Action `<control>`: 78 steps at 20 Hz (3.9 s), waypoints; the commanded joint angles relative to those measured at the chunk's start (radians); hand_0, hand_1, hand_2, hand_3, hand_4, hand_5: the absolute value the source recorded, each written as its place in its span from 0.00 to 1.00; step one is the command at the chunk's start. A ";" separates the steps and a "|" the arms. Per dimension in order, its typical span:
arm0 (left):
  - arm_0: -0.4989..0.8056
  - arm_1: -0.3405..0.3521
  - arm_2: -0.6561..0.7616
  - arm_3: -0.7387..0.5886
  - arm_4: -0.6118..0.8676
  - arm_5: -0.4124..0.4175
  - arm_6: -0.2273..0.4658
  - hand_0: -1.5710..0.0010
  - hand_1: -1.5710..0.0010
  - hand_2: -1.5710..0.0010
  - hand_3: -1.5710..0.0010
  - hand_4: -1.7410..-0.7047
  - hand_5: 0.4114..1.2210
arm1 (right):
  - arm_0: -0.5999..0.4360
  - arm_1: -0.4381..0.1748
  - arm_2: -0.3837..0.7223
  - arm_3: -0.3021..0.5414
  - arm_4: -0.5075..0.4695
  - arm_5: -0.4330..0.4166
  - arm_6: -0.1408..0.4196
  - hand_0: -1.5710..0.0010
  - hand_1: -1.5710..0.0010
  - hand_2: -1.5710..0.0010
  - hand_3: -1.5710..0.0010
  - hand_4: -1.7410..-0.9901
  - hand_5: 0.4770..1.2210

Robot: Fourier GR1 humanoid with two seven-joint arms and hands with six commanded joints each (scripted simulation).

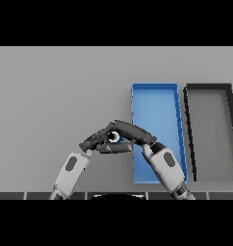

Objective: Pick up the blue pipe and place it into the blue bin.

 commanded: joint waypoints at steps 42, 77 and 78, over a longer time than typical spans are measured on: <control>0.019 0.017 0.012 -0.014 -0.018 0.070 0.111 1.00 1.00 1.00 1.00 0.79 0.06 | -0.138 -0.186 -0.537 0.264 0.015 -0.283 0.197 0.00 0.00 0.00 0.00 0.32 1.00; 0.021 0.024 0.013 -0.016 -0.024 0.078 0.092 1.00 1.00 1.00 1.00 0.78 0.10 | -0.301 -0.910 0.618 0.425 -0.689 -0.761 0.191 0.99 0.99 0.99 1.00 0.87 0.32; 0.018 0.020 0.015 -0.026 -0.019 0.080 0.101 1.00 1.00 1.00 1.00 0.78 0.10 | -0.306 -0.910 0.615 0.432 -0.691 -0.747 0.188 0.99 0.99 0.99 1.00 0.87 0.32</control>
